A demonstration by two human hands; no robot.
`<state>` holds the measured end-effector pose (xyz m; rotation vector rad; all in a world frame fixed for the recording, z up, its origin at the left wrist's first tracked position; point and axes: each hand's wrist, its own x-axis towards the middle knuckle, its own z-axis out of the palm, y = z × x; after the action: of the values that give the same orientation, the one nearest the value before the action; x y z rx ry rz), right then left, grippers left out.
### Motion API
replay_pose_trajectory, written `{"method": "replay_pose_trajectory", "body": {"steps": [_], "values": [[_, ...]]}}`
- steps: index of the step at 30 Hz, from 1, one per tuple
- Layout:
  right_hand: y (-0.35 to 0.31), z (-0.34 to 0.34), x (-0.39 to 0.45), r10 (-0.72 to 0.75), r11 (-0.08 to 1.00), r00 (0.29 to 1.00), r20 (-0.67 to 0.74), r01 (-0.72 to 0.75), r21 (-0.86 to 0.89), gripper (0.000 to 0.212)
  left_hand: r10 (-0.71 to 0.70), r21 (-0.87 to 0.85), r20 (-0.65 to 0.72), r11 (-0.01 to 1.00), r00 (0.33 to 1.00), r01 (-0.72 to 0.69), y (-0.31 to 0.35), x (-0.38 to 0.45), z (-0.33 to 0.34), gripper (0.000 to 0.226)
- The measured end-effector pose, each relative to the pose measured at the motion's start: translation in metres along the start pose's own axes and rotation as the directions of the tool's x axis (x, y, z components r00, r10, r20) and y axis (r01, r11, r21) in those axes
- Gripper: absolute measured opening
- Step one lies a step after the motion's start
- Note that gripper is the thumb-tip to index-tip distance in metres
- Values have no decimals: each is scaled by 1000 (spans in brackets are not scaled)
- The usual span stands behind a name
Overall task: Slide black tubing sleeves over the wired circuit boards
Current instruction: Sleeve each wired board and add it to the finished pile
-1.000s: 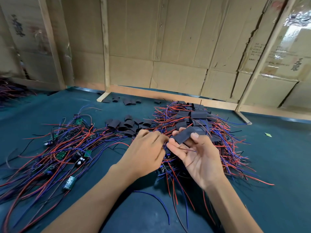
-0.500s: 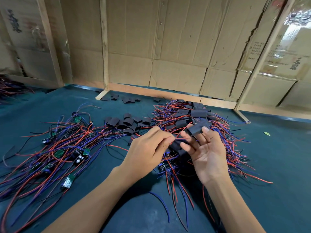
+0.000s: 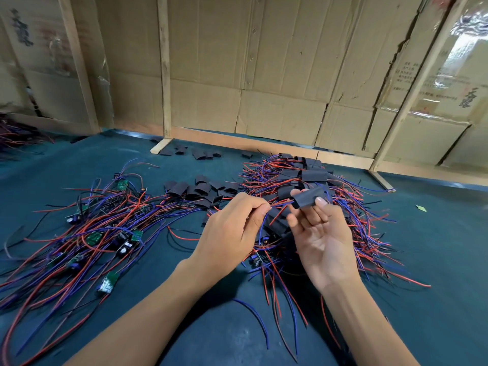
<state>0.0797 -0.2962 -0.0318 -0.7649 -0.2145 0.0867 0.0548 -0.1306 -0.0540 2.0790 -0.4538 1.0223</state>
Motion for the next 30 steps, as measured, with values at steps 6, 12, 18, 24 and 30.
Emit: {"method": "replay_pose_trajectory", "body": {"steps": [6, 12, 18, 24, 30], "values": [[1, -1, 1, -15, 999, 1000, 11, 16, -48, 15, 12, 7, -2, 1000, 1000, -12, 0, 0, 1, 24], [11, -3, 0, -85, 964, 995, 50, 94, -247, 13, 28, -26, 73, 999, 997, -26, 1, 2, -1, 10], [10, -3, -2, -194, 920, 979, 67, 205, -333, 8, -80, -218, 252, 966, 964, 138, 2, 0, 1, 45], [4, -7, 3, -280, 911, 960, -34, 254, -325, 26, -127, 6, 318, 991, 940, 132, -13, 0, 1, 66], [-12, -14, 8, -352, 925, 925, -139, 321, -205, 30, -158, 352, 429, 936, 889, -3, -25, 5, -7, 25]]}}
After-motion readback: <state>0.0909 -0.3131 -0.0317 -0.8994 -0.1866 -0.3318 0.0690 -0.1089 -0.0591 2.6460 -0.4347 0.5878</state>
